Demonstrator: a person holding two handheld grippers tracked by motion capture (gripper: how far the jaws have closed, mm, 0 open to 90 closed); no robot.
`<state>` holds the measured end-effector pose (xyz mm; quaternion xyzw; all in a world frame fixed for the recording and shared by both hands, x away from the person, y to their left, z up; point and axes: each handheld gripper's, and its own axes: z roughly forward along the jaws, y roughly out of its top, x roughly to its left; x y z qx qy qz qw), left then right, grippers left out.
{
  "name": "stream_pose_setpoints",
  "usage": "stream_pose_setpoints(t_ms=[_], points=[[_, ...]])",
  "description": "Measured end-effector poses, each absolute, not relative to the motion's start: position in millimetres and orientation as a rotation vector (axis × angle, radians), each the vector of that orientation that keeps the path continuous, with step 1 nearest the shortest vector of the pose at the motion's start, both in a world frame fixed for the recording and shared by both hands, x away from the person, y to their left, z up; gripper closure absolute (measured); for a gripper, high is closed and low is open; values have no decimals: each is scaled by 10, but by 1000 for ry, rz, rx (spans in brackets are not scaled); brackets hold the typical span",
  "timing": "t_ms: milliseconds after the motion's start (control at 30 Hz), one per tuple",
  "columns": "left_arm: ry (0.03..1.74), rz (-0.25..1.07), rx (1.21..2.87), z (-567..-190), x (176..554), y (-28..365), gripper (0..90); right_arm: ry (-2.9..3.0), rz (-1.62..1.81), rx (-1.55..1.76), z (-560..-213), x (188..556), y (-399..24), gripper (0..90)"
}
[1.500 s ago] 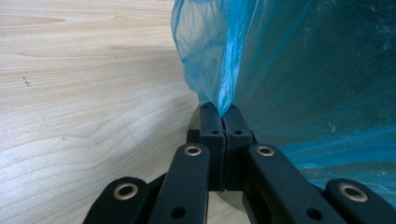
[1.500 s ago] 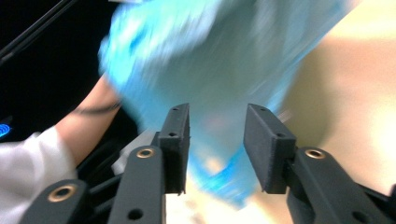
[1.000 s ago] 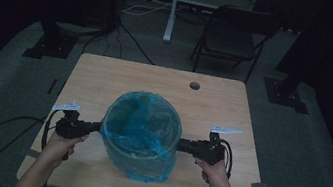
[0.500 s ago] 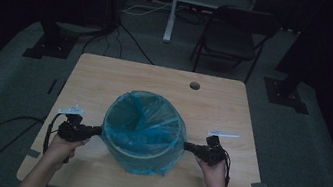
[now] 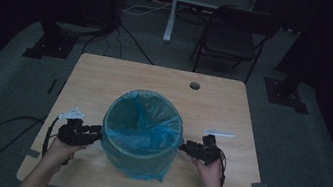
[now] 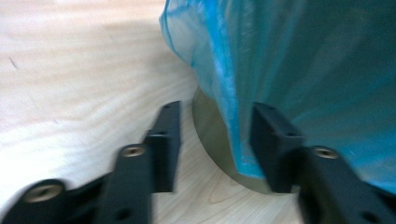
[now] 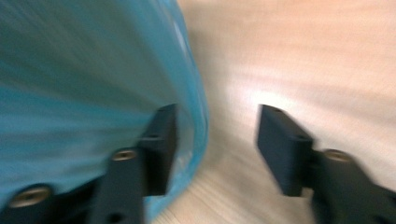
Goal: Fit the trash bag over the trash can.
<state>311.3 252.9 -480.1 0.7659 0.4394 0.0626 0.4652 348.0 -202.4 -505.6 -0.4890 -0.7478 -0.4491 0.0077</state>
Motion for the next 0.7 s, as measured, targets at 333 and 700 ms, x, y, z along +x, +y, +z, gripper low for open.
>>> stream_pose_setpoints(t_ms=[333,700], points=[[1029,238,1766,-4820,2990,2666,206,-2223,-1784,-1574,-4527,3646,-2280,174],[972,273,1746,-4836,2868,2686,22,-2209,-2011,-1284,-3957,3763,-1931,168]])
